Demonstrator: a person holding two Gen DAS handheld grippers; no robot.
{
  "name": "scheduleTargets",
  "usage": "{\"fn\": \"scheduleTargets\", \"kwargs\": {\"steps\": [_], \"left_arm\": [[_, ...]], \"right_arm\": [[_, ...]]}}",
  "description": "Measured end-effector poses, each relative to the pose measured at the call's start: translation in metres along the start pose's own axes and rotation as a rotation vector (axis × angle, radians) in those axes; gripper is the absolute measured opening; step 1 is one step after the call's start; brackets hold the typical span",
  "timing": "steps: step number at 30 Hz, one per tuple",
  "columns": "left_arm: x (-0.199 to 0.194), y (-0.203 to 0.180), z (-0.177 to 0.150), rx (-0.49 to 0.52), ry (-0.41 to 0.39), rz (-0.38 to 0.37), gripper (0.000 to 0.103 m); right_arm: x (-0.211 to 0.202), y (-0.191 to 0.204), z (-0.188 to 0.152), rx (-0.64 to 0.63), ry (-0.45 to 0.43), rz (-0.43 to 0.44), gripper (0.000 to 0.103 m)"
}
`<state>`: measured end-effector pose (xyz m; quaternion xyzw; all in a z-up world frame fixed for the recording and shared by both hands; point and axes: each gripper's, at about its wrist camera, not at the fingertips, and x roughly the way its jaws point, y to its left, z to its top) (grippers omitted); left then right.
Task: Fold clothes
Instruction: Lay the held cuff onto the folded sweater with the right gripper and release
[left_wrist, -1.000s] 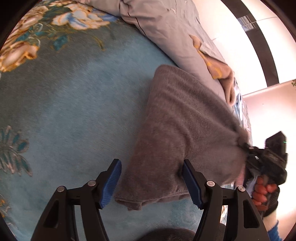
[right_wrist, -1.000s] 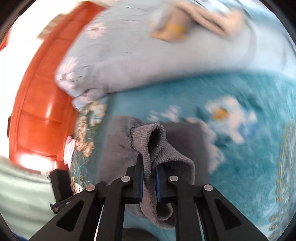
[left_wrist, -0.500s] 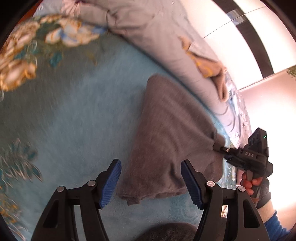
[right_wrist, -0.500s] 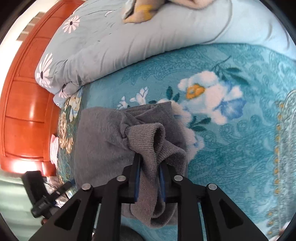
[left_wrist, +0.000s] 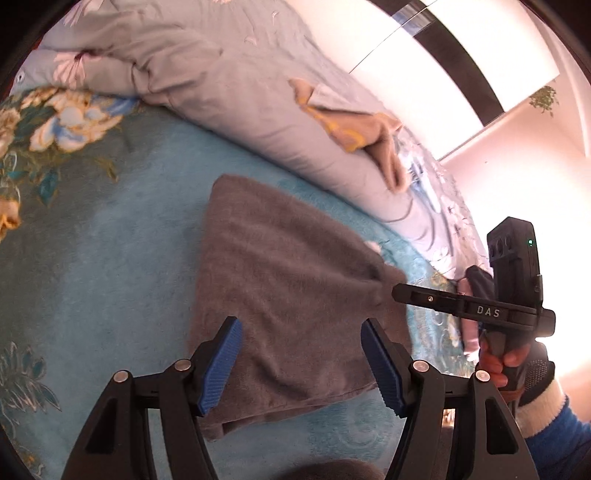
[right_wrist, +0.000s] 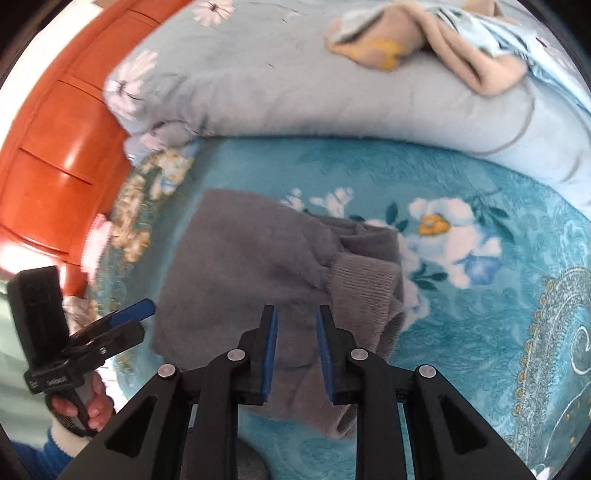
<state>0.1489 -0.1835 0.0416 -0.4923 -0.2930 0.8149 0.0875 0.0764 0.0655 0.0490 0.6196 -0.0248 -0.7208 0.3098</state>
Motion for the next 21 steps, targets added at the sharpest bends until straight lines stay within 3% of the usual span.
{"fn": "scheduleTargets", "kwargs": {"steps": [8,14,21], "left_arm": [[0.015,0.023,-0.01,-0.028,-0.002,-0.026,0.07],[0.021,0.031,-0.01,-0.062,0.009,-0.042,0.07],[0.007,-0.002,0.032,0.066,-0.041,-0.034,0.07]], "right_arm": [[0.025,-0.035,-0.002,0.083,0.038,0.033,0.021],[0.027,-0.035,-0.007,0.101,0.04,0.043,0.021],[0.006,-0.012,0.005,0.026,-0.006,0.012,0.022]]}}
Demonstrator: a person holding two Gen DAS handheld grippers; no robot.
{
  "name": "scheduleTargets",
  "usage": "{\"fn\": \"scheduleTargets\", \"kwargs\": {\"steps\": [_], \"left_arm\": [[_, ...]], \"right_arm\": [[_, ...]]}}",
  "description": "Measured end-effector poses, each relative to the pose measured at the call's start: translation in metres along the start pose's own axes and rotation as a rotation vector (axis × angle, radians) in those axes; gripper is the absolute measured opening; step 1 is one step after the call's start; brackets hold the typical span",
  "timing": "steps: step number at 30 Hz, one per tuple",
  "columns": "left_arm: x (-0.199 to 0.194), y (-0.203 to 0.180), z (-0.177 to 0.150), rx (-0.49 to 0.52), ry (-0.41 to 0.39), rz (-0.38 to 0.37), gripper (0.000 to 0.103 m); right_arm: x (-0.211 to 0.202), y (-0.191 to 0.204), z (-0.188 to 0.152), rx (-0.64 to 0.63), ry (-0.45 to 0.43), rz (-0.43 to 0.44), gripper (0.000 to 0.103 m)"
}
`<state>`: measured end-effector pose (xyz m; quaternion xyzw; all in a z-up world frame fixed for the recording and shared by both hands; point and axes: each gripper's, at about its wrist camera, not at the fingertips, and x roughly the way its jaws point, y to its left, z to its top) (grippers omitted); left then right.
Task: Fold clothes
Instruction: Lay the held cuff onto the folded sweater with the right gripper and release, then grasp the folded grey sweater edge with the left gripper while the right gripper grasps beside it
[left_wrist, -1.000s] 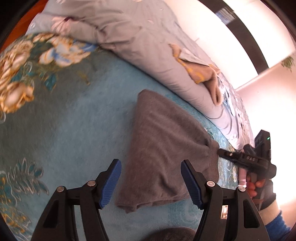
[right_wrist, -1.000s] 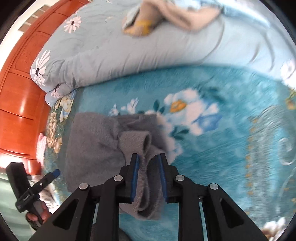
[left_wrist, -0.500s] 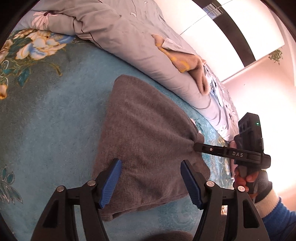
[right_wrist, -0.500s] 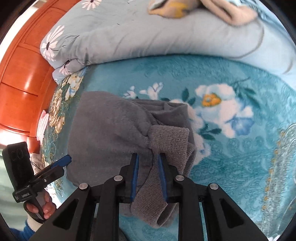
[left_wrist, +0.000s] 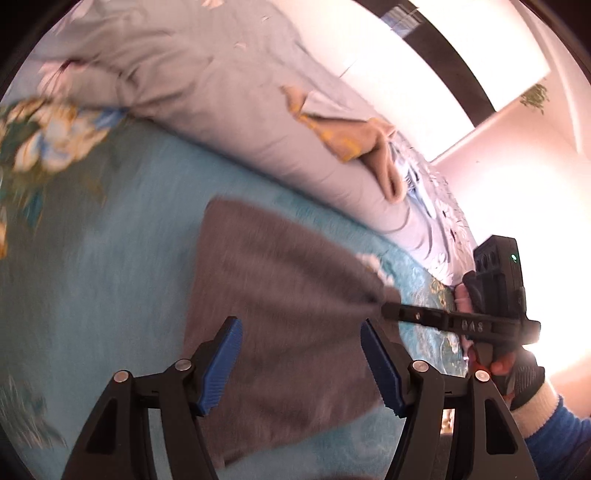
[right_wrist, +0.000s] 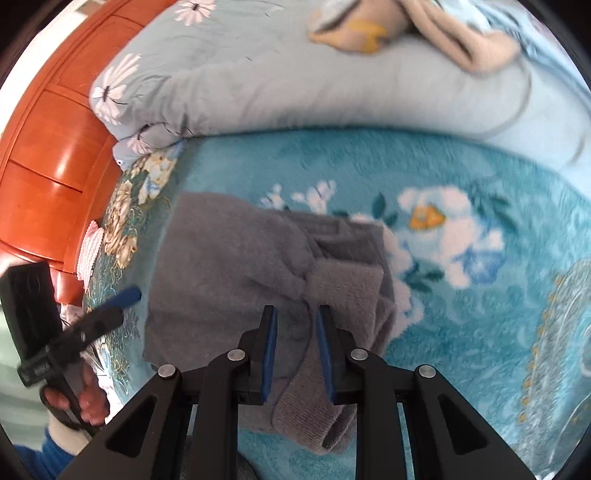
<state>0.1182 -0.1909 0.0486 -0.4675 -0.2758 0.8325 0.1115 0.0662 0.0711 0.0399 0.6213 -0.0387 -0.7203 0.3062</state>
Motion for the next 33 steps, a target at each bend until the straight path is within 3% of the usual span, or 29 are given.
{"fn": "scheduleTargets", "kwargs": {"steps": [5,12,20,23,25,27,28,29,33], "left_arm": [[0.038,0.001,0.031,0.058,0.072,0.061,0.07],[0.075,0.025,0.032,0.016,0.177,0.076,0.07],[0.023,0.022,0.026,-0.022,0.102,0.031,0.07],[0.002,0.033,0.008,-0.068,0.082,0.048,0.07],[-0.002,0.045,-0.009,-0.108,0.102,0.07,0.07],[-0.001,0.057,-0.025,-0.155,0.128,0.079,0.07],[0.0,0.065,-0.033,-0.187,0.144,0.073,0.071],[0.001,0.071,-0.04,-0.218,0.157,0.065,0.071],[0.007,0.085,-0.042,-0.311,0.144,-0.041,0.071]], "right_arm": [[0.003,-0.006,0.011,0.007,-0.016,-0.017,0.022],[0.022,-0.016,0.014,0.04,0.003,0.001,0.022],[0.005,-0.012,0.008,0.044,-0.028,0.023,0.022],[-0.007,-0.016,-0.008,0.049,-0.034,0.021,0.029],[-0.01,-0.024,-0.023,0.079,-0.027,0.021,0.029],[-0.009,-0.038,-0.038,0.138,-0.018,0.05,0.037],[-0.008,-0.045,-0.044,0.169,-0.014,0.063,0.053],[-0.007,-0.051,-0.05,0.198,-0.013,0.086,0.06],[0.004,-0.07,-0.061,0.299,-0.009,0.215,0.064]]}}
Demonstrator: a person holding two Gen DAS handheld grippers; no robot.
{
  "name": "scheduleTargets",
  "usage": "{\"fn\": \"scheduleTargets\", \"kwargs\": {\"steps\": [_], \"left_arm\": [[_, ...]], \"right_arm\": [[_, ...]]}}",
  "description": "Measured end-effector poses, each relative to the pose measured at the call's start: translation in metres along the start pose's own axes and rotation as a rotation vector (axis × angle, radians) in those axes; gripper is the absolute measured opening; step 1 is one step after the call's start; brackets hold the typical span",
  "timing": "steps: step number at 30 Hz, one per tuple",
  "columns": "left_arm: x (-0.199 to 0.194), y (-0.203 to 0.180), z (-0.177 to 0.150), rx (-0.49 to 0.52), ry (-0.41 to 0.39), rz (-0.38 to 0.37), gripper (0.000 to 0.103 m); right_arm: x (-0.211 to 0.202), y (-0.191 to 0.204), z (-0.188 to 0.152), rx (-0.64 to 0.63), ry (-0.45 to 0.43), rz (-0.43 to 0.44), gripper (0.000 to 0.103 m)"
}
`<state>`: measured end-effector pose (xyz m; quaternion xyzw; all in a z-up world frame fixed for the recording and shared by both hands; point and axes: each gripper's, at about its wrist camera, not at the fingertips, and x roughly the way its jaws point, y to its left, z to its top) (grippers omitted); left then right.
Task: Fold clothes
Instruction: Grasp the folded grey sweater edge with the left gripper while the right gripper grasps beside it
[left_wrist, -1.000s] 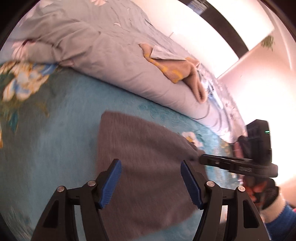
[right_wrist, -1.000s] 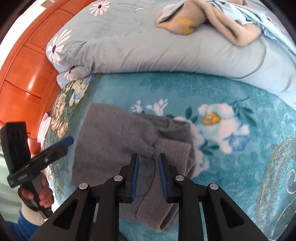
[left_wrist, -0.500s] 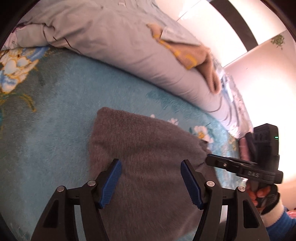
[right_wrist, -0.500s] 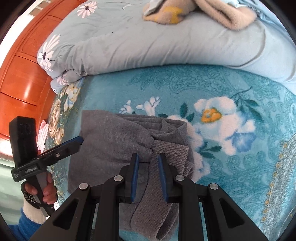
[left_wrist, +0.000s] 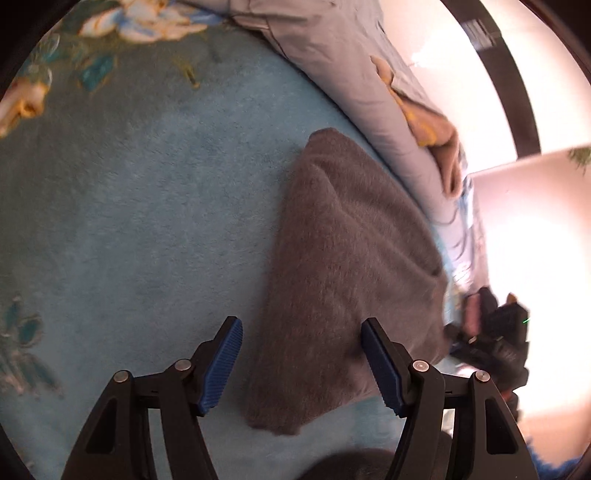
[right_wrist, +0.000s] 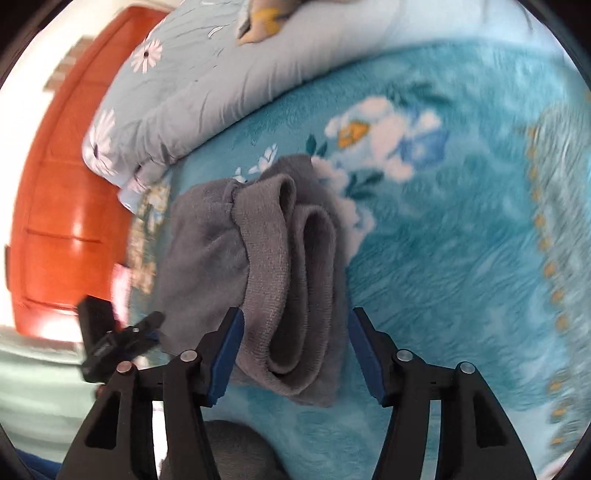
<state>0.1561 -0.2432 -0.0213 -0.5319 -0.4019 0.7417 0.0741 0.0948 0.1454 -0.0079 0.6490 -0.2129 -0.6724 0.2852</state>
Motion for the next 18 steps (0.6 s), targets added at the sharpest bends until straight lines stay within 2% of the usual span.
{"fn": "scheduleTargets", "kwargs": {"steps": [1,5,6,9,11,15,18], "left_arm": [[0.004,0.001,0.004,-0.007,0.012,-0.015,0.071],[0.022,0.006,0.02,-0.034,0.059,-0.075,0.071],[0.026,0.006,0.024,-0.039,0.071,-0.09,0.074],[0.035,0.001,0.03,-0.001,0.108,-0.128,0.075],[0.042,-0.003,0.034,0.019,0.134,-0.146,0.079],[0.049,-0.006,0.037,0.023,0.151,-0.195,0.096],[0.049,-0.007,0.036,0.026,0.154,-0.209,0.1]], "right_arm": [[0.003,-0.003,0.001,0.015,-0.001,0.014,0.068],[0.017,-0.01,0.009,0.054,-0.004,0.07,0.069],[0.021,-0.011,0.011,0.06,-0.003,0.085,0.069],[0.028,-0.01,0.016,0.054,0.009,0.112,0.075],[0.031,-0.009,0.019,0.039,0.017,0.129,0.077],[0.032,-0.002,0.02,-0.017,0.034,0.147,0.077],[0.034,-0.004,0.019,-0.028,0.036,0.169,0.077]]}}
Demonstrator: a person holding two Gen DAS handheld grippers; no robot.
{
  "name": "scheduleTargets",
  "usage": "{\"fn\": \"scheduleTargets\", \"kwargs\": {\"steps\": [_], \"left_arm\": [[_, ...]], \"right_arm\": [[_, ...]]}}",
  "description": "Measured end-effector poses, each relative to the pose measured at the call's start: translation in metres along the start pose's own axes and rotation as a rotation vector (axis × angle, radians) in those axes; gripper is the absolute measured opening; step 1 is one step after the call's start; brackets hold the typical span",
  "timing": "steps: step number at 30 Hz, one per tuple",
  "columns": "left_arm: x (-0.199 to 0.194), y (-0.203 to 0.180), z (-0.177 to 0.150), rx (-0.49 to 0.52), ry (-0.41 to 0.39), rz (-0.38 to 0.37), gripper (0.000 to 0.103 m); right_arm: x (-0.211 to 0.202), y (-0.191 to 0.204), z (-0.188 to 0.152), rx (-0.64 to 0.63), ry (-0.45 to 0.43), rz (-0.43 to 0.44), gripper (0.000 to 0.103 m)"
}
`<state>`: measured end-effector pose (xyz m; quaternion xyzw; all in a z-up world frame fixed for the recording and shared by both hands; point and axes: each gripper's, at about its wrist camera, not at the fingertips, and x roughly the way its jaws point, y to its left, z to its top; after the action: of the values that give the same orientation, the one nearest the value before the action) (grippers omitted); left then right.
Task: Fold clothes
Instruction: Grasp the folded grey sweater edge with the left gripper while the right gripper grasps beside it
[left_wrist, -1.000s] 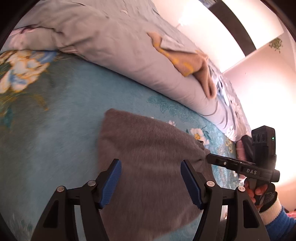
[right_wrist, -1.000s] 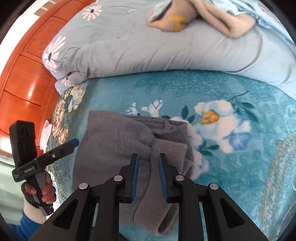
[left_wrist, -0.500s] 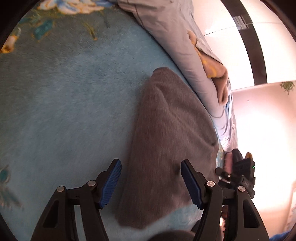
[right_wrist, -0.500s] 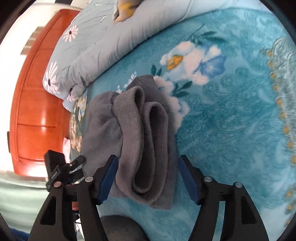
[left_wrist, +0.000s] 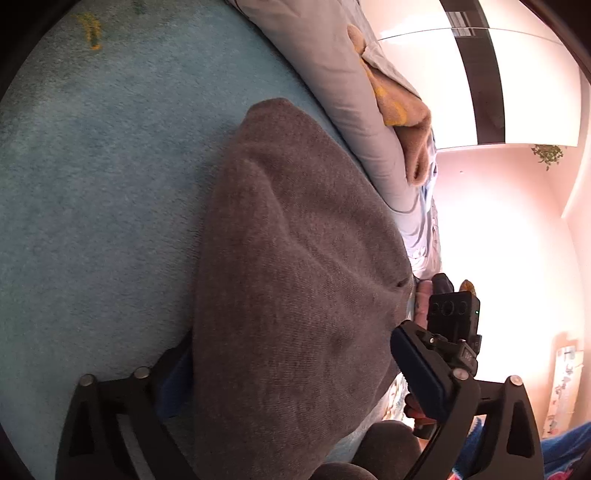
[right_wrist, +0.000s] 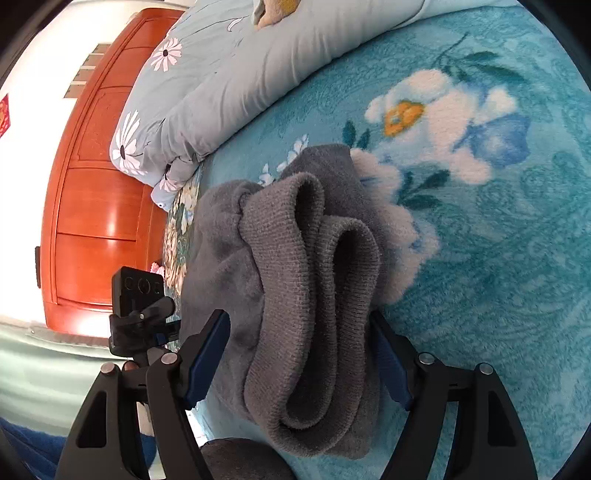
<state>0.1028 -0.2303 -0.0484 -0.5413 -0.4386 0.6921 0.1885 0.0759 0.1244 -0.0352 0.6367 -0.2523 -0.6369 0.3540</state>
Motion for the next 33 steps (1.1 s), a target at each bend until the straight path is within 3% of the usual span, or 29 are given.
{"fn": "scheduleTargets", "kwargs": {"steps": [7,11,20,21,23,25,33], "left_arm": [[0.007,-0.012,-0.006,0.079,-0.022,0.062,0.103],[0.008,-0.015,-0.011,0.124,-0.035,0.087,0.103],[0.005,-0.009,0.003,0.029,-0.029,0.05,0.101],[0.004,-0.009,0.001,0.032,-0.038,0.057,0.099],[0.001,-0.009,0.0,0.031,-0.048,0.086,0.091],[-0.002,-0.008,-0.002,0.029,-0.059,0.114,0.076],[-0.007,-0.011,-0.01,0.004,-0.101,0.172,0.05]], "right_arm": [[-0.004,-0.009,-0.006,0.0,-0.027,0.049,0.077],[-0.003,-0.006,-0.007,-0.017,-0.035,0.054,0.083],[0.002,-0.002,0.001,-0.038,-0.031,0.07,0.081],[0.004,-0.002,0.002,-0.035,-0.028,0.066,0.079],[0.004,-0.004,0.004,-0.019,-0.027,0.049,0.06],[0.004,-0.008,0.005,0.013,-0.029,0.031,0.051],[0.002,0.009,0.01,0.019,-0.021,-0.057,0.036]]}}
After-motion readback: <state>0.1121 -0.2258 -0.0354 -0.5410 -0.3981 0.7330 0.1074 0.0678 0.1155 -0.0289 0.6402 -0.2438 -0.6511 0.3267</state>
